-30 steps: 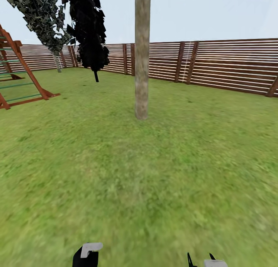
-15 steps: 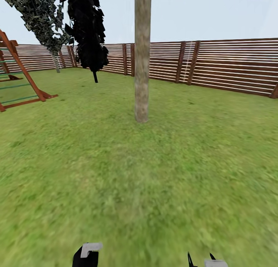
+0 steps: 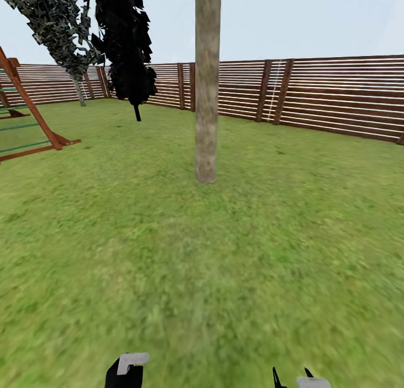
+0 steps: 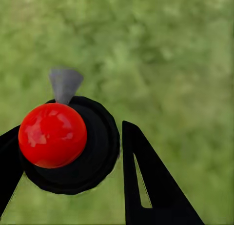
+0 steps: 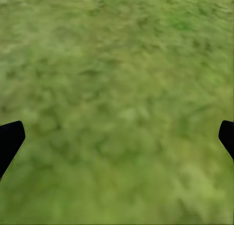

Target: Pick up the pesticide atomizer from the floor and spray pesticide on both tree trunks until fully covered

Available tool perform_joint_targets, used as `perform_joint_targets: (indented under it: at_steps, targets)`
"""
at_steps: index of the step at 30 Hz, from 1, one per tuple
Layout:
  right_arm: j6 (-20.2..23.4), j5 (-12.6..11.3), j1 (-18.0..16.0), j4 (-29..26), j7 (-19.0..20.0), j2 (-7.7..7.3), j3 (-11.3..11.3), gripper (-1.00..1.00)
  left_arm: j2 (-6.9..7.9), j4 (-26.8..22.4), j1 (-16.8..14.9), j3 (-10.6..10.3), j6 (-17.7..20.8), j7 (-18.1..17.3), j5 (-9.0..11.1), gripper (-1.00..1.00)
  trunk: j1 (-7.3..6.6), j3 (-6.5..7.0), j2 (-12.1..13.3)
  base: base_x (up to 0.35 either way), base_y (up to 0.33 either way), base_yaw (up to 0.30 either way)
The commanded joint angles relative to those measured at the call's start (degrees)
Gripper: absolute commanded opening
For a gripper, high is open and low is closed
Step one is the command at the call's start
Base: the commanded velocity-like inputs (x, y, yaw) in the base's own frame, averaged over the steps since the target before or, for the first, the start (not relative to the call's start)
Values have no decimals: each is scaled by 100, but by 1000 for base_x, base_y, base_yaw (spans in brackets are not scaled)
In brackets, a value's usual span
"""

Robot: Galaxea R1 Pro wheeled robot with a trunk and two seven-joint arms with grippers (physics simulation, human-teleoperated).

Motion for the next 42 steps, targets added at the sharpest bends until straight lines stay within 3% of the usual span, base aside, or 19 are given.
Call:
perform_joint_targets:
  at_steps: [1,42]
  targets:
    - [-20,44,-5,5,2,5,-37,100,-5,4,-3,29,-20,21,-61,-100,3,-5,-2,342,0,0]
    - [-20,44,-5,14,13,18,-37,100,-13,20,-3,20,-13,28,-71,-100,3,-5,-2,342,0,0]
